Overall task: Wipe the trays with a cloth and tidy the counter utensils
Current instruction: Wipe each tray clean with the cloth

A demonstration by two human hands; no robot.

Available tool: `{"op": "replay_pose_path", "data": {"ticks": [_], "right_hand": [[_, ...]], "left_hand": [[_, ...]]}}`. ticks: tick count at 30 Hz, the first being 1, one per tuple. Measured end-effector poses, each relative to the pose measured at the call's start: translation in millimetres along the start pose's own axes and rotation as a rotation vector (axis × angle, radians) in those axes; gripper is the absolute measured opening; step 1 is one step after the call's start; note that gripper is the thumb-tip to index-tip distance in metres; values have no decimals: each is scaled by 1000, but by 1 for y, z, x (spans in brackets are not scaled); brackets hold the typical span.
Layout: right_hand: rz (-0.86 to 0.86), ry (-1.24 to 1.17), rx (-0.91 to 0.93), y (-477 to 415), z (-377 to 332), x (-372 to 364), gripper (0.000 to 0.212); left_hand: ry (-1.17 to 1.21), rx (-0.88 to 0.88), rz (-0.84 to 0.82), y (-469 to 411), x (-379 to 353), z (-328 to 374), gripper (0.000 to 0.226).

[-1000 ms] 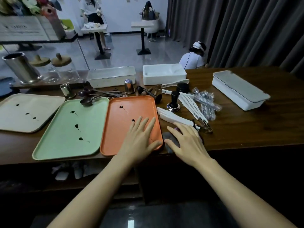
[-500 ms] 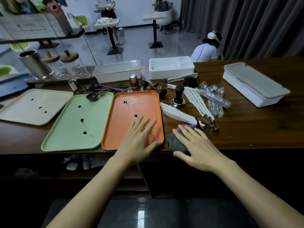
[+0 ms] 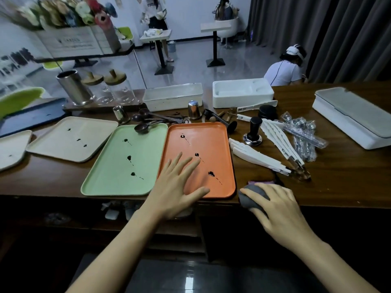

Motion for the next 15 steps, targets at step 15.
{"op": "replay_pose_path", "data": {"ticks": [15], "right_hand": [[148, -346, 93, -169, -268, 26, 52]], "left_hand": [[-52, 149, 100, 78, 150, -216, 98]]}}
Point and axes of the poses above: each hand's wrist, its own y-axis away from the middle knuckle, its own x-axis out of the back of the hand, z = x × y, the point moved 6 cm from there along -y, towards the middle knuckle, and after that the axes turned 3 degrees about y, right-handed, at the moved point
